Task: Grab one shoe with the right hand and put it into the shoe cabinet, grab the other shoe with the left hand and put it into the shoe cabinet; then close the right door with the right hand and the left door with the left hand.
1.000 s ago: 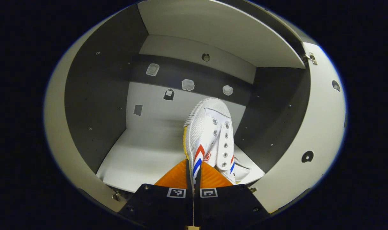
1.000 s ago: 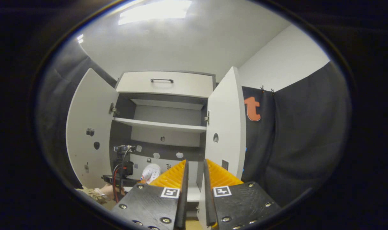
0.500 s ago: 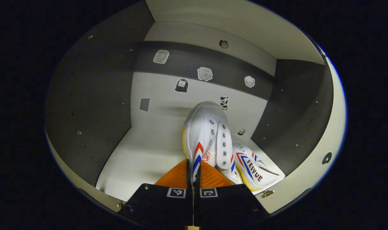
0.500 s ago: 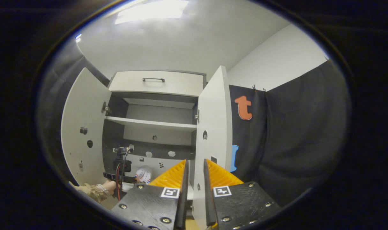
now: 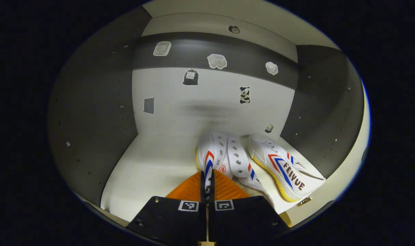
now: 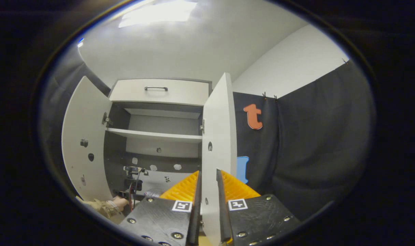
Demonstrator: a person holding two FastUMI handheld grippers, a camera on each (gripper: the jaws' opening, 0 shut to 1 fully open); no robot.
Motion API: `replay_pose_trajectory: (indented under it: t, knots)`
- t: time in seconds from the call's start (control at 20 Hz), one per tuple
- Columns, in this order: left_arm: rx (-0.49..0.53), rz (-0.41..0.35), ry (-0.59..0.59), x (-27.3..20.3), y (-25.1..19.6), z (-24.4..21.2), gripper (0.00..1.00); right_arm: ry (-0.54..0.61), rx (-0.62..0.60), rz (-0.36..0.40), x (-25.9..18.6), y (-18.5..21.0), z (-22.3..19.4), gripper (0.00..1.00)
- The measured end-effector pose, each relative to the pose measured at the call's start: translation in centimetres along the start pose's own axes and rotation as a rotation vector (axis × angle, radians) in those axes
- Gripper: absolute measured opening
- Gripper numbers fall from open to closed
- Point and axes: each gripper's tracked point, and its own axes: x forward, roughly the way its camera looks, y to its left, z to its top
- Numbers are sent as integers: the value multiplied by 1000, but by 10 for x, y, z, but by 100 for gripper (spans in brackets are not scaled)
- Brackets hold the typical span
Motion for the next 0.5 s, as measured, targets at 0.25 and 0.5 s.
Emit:
replay_pose_trajectory:
  t: [0.25,0.5]
  knots:
    - [71,25,-39,-4,5,8,37,4,19,4,3,-3,-4,29]
    - [61,87,-50,-22,21,12,73,19,25,8,3,-6,-9,24]
